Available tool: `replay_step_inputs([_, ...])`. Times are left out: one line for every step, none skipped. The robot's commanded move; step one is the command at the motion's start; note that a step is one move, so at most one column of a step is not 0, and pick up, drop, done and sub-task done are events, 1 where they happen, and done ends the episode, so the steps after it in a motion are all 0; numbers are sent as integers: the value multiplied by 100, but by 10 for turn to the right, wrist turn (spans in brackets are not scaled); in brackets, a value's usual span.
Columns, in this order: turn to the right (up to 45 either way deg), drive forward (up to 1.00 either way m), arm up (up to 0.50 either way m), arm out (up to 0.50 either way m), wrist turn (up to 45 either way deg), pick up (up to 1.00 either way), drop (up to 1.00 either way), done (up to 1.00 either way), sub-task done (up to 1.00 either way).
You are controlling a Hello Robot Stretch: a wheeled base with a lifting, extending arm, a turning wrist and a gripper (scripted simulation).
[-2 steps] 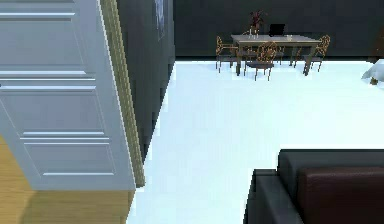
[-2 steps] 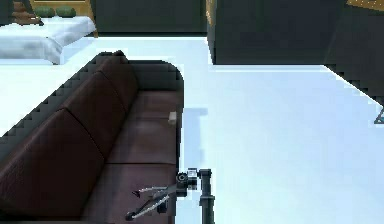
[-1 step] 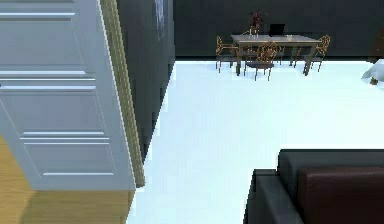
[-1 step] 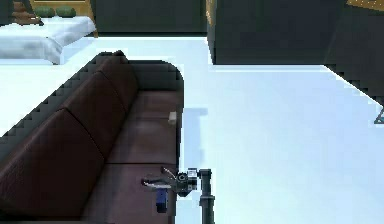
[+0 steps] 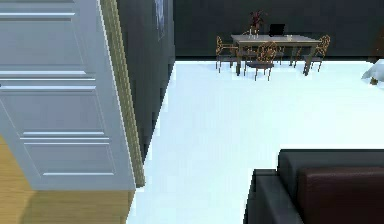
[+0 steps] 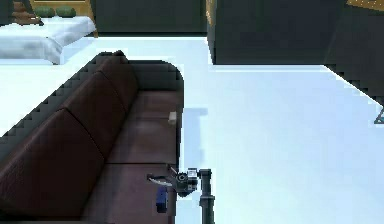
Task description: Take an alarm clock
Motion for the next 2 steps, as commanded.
replay_step_inputs([0,0,-30,0,0,0,0,0,0])
replay_step_inputs([0,0,0,0,0,100,0,0,0])
